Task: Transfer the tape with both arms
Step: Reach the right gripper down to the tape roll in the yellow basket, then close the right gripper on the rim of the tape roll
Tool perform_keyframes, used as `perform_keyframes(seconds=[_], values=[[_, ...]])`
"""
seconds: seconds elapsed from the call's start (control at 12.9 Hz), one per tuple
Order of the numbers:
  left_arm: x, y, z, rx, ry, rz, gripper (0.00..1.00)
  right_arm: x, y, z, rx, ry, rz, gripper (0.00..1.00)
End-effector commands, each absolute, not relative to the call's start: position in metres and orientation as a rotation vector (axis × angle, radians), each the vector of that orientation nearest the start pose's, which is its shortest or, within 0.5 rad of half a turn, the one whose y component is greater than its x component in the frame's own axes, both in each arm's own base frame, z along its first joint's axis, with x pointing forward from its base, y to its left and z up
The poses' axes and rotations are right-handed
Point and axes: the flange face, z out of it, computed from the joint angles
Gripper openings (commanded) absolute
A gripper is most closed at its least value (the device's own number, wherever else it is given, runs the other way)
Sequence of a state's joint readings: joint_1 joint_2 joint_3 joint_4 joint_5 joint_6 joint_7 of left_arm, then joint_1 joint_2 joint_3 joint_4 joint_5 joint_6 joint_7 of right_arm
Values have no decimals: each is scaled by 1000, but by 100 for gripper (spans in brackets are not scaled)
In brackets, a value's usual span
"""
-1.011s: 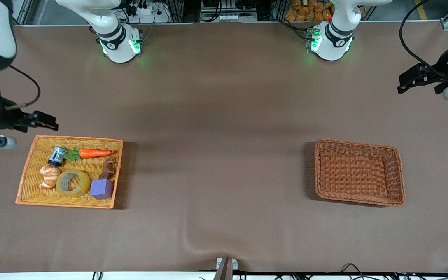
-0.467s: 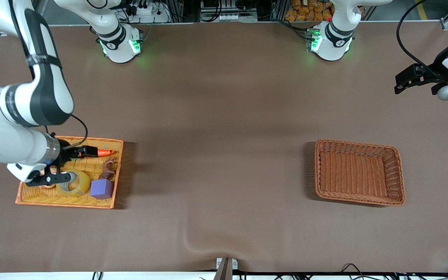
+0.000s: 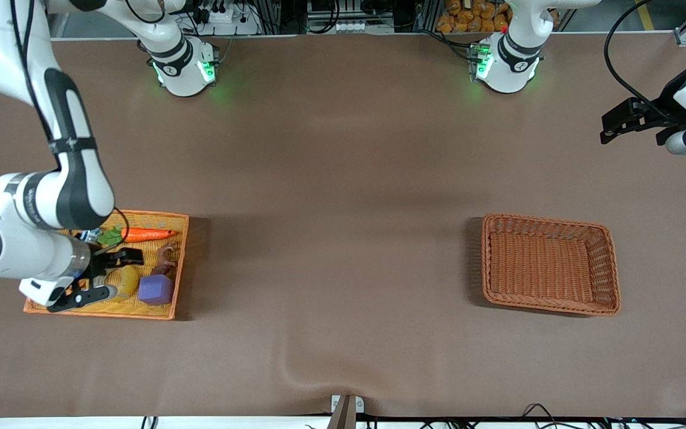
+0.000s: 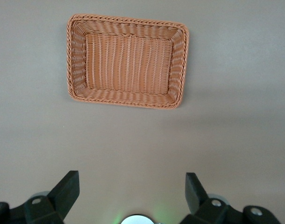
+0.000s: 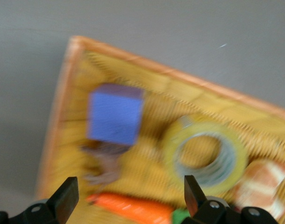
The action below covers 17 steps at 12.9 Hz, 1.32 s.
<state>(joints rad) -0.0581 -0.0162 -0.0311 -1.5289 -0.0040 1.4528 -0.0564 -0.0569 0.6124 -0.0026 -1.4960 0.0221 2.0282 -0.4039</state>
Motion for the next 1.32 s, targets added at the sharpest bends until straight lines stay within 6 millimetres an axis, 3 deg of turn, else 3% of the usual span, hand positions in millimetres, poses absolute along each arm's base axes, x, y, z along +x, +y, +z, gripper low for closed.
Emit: perform_keyframes(seconds=[0.0, 0.16, 0.39, 0.54, 0.78, 1.01, 1.24], values=[[534, -52, 643, -3158, 37, 107, 100, 710, -74, 271, -3027, -605, 58, 100], [534, -51, 642, -3158, 35, 109, 100, 707, -83, 268, -3034, -605, 74, 100], [535, -52, 642, -3158, 37, 109, 100, 698, -133, 264, -3043, -521, 83, 100], [535, -51, 641, -3158, 35, 112, 100, 691, -154, 244, -3034, -468, 125, 100], [535, -49, 641, -3158, 30, 112, 100, 688, -155, 223, -3018, -451, 159, 100], [535, -49, 642, -3157, 30, 109, 100, 689, -154, 224, -3021, -446, 145, 100], [535, -50, 642, -3158, 33, 107, 100, 689, -155, 211, -3021, -440, 148, 100]])
